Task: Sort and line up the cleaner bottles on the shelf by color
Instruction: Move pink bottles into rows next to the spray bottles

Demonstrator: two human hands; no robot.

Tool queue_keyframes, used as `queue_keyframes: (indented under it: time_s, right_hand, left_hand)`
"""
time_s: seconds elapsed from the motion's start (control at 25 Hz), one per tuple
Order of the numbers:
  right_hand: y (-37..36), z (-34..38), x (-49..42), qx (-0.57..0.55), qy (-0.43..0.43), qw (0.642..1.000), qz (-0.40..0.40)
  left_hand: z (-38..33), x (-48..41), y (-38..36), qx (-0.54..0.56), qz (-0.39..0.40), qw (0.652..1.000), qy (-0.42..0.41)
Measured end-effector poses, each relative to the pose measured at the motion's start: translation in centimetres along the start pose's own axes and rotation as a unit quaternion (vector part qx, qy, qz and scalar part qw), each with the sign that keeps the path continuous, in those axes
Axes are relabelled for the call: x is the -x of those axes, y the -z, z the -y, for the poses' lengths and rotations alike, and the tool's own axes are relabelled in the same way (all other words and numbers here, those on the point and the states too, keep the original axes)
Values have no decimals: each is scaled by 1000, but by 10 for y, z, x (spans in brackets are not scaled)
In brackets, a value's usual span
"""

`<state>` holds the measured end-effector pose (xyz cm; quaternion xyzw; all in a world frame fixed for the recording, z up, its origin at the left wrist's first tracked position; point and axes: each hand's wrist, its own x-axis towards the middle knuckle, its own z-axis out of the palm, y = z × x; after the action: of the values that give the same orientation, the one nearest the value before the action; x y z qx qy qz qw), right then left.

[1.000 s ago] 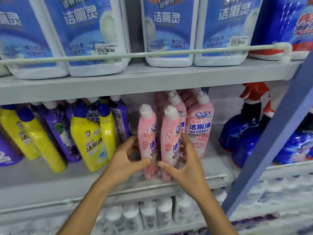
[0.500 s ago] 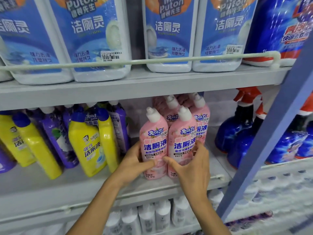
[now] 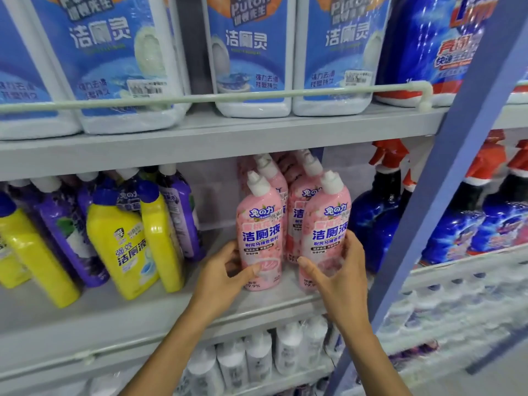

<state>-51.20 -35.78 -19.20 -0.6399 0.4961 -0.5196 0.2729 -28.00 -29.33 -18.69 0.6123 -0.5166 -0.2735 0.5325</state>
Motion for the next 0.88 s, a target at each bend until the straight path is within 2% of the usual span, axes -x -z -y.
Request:
queue_keyframes:
  time_s: [0.16,0.52,0.88]
  right_hand:
    - [26,-12,-6,-19,6,997,74]
    - [3,-16,-22,-4,12,1000,19]
    - [8,-18,-28,-18,5,999,44]
  left_hand:
    - [-2,2,-21,-35,-82,996,-14]
    - [-15,2,-48,-12,-107,994,-14]
    - [-17,10,-59,-51,-177,983,5]
